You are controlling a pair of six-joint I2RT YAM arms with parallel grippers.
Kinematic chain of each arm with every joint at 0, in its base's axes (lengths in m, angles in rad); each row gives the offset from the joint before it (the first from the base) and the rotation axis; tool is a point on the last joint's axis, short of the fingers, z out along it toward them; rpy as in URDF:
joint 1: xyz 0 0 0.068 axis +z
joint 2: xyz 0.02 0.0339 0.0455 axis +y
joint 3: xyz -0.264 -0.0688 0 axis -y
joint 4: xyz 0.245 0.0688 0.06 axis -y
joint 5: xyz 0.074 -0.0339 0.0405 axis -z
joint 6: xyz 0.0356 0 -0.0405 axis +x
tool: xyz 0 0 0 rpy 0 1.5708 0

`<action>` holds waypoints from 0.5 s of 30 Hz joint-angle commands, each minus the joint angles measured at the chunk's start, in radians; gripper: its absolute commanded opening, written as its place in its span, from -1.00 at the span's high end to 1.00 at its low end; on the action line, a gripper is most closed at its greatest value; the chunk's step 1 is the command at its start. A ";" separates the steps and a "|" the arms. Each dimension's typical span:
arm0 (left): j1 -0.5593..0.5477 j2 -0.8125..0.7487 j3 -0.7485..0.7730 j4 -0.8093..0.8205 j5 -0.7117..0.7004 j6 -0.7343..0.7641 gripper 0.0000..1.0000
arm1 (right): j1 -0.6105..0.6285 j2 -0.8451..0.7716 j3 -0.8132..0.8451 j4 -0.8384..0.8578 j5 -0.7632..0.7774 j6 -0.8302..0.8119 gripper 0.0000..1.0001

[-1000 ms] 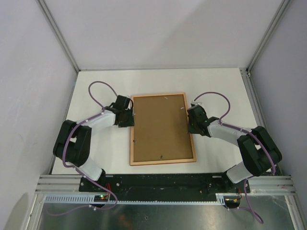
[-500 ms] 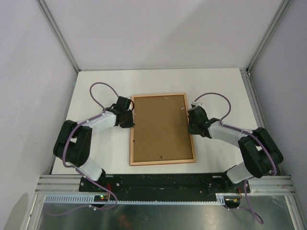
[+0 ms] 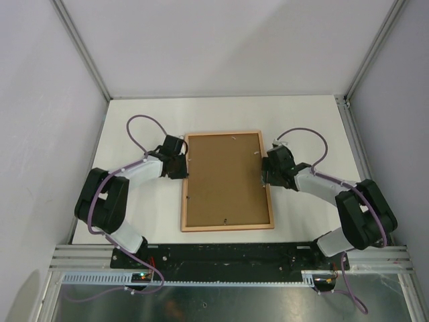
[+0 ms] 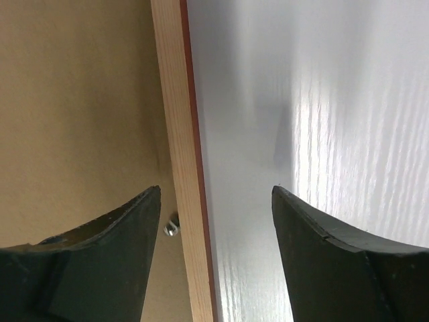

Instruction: Put the photo into the frame

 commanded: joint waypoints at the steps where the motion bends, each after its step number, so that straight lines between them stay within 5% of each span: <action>1: -0.018 0.061 -0.001 -0.078 0.042 0.050 1.00 | -0.040 0.062 0.136 0.032 0.055 -0.040 -0.45; 15: -0.026 0.058 0.008 -0.086 0.059 0.045 1.00 | -0.080 0.345 0.411 0.110 0.124 0.090 -0.52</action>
